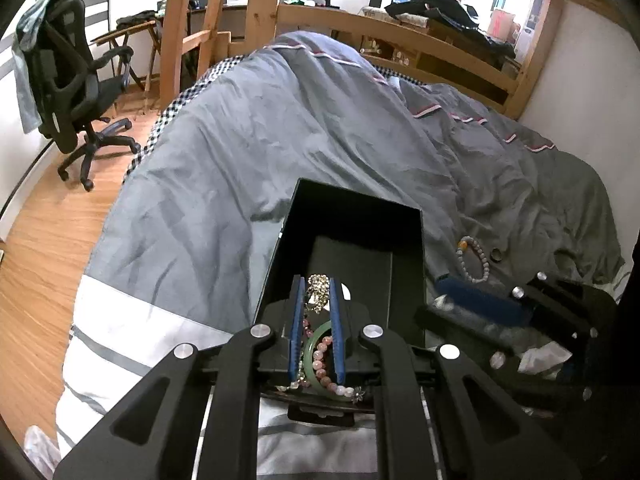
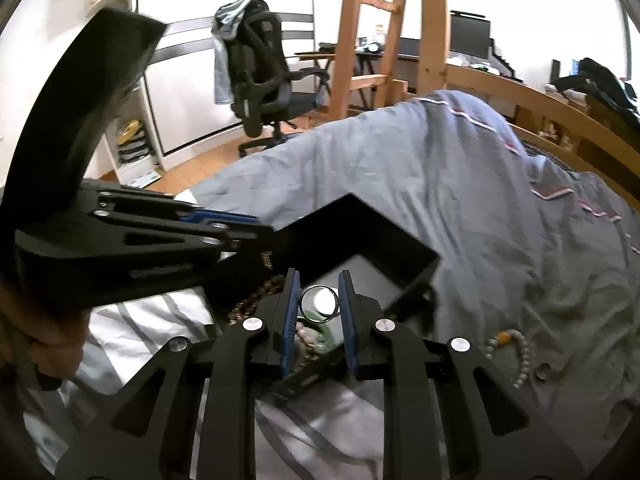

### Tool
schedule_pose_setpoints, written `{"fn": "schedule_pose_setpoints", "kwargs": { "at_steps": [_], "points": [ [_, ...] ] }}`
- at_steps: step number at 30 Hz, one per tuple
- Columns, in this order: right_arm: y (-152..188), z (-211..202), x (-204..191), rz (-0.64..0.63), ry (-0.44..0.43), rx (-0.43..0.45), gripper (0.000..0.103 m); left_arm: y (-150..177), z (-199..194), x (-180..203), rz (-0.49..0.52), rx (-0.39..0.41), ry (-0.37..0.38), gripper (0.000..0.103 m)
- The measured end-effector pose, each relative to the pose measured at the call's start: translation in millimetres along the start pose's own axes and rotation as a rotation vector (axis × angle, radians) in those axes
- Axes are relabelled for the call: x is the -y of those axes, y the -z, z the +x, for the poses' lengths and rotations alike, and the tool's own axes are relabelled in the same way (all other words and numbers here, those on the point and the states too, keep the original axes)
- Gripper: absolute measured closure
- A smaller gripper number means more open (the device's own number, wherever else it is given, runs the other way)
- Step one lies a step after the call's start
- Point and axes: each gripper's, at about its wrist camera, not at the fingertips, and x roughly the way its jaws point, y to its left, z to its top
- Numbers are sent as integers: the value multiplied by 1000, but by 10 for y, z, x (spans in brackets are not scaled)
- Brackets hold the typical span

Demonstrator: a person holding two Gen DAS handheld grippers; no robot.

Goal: Organize jewelry
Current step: 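Open both tools to drop the gold piece and ring into the black box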

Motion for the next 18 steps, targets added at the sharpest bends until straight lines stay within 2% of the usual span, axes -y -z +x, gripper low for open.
{"fn": "schedule_pose_setpoints", "kwargs": {
  "at_steps": [3, 14, 16, 17, 18],
  "points": [
    [59, 75, -33, -11, -11, -24, 83, 3, 53, -29, -14, -15, -1, 91],
    [116, 120, -36, 1, -49, -18, 82, -2, 95, -64, -29, -19, -15, 91],
    [122, 126, -49, -6, -48, -18, 72, -2, 90, -69, -30, -15, -16, 87],
    [131, 124, -50, -5, -48, -15, 59, -2, 85, -73, -33, -13, -16, 83],
    [134, 120, -51, -1, -44, -9, 40, 1, 73, -84, -36, -8, -22, 69]
  ]
}}
